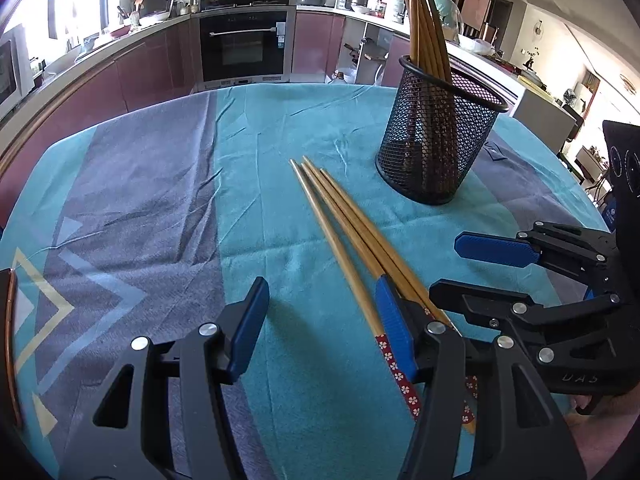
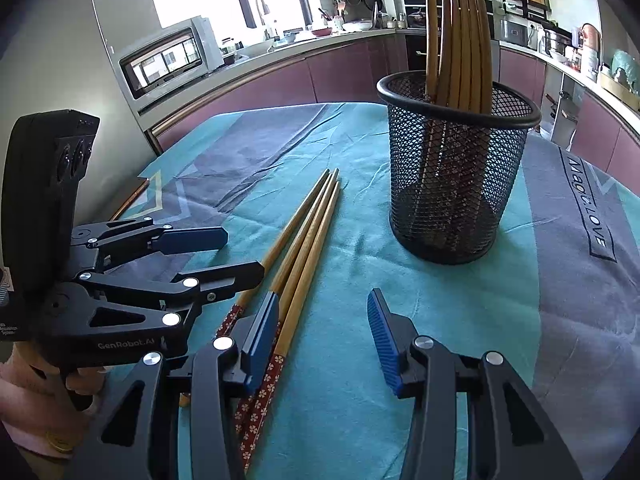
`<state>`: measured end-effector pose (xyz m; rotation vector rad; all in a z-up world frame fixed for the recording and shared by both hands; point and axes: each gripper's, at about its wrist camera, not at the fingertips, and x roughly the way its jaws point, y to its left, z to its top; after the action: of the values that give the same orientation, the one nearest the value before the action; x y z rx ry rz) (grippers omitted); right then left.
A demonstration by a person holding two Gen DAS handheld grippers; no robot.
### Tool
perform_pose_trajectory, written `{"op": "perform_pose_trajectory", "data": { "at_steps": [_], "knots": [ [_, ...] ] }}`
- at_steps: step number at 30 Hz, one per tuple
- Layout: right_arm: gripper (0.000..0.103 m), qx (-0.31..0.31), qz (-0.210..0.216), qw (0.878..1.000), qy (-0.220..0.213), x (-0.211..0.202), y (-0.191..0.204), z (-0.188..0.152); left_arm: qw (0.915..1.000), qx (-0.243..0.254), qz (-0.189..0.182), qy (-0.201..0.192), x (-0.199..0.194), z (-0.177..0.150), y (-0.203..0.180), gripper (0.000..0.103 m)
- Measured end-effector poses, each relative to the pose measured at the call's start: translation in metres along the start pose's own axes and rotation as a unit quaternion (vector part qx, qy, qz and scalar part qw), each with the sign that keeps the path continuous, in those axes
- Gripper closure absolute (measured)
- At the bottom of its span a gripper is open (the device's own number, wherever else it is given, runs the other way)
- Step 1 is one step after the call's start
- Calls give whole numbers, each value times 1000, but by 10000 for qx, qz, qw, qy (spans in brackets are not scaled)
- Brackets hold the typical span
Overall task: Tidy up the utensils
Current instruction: 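Move both grippers back down to the chopsticks on the cloth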
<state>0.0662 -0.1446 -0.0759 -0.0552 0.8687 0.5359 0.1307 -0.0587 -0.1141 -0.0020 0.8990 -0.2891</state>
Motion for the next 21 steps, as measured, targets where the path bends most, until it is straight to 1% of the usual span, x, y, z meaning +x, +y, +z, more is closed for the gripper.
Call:
{"op": "perform_pose_trajectory", "data": {
  "at_steps": [14,19,21],
  "knots": [
    [59,-40,-100,9999,101,5,-1,-2,9997,171,193,16,3,-5,-6,50],
    [60,-73,-112,9998,118,6,-1,-1,9993,271,245,32,4,-5,-10,56],
    [60,-95,-144,9998,115,6,0,-2,9993,277,249,36,5,-5,-9,61]
  ]
}}
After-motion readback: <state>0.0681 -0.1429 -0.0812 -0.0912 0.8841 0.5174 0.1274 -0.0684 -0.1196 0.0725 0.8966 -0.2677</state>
